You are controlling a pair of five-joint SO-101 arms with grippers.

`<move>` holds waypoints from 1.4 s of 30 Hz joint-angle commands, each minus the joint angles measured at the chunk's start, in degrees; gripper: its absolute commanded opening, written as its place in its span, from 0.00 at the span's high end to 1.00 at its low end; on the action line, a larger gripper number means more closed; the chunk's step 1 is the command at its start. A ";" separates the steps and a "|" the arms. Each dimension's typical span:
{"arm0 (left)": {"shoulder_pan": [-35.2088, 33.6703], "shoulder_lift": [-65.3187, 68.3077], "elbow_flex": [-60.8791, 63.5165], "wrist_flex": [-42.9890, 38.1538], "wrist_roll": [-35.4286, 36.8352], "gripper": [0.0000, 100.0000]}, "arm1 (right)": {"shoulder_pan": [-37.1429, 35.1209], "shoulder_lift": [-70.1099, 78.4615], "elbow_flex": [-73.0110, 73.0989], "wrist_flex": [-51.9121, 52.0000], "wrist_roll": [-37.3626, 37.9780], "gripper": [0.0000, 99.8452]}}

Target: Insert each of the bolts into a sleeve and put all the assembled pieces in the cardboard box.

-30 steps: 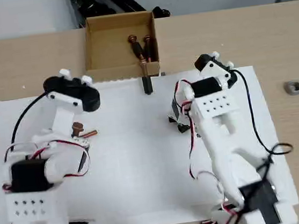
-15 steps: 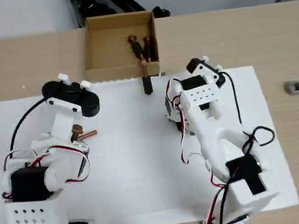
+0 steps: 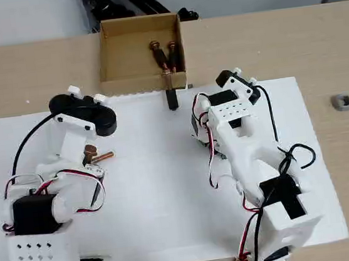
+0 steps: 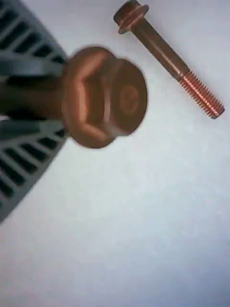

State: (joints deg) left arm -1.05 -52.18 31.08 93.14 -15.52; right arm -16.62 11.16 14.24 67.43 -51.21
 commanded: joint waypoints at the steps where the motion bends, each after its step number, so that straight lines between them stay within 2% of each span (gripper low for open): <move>1: -0.26 -1.32 -0.31 -1.23 0.09 0.99 | 2.15 0.22 -1.23 -2.33 -0.09 0.82; 6: -0.18 -1.32 -0.31 -1.23 0.09 0.99 | 5.23 0.22 -1.23 -1.98 0.09 0.82; 21: -0.26 -2.90 -3.91 -1.23 0.44 0.99 | 5.14 0.13 6.77 -2.07 1.85 0.82; 23: -0.26 -4.92 -5.76 -1.58 1.85 1.00 | 5.14 0.13 6.77 -2.07 2.46 0.85; 27: -0.26 -10.90 -6.55 -3.16 4.13 1.00 | 5.23 0.13 6.68 -2.33 2.46 1.00; 29: -0.26 -14.24 -6.11 -3.34 4.04 1.00 | 5.23 0.13 6.68 -2.33 2.46 0.98; 36: -0.26 -27.78 -0.84 -3.34 4.04 1.00 | 5.14 -0.48 6.77 -1.45 5.27 0.99; 42: -0.26 -37.10 3.38 -3.34 4.31 1.00 | 3.82 -0.57 3.87 6.02 5.36 0.99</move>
State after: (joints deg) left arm -1.05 -86.20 33.71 91.56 -11.82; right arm -12.22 10.37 18.37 69.45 -46.29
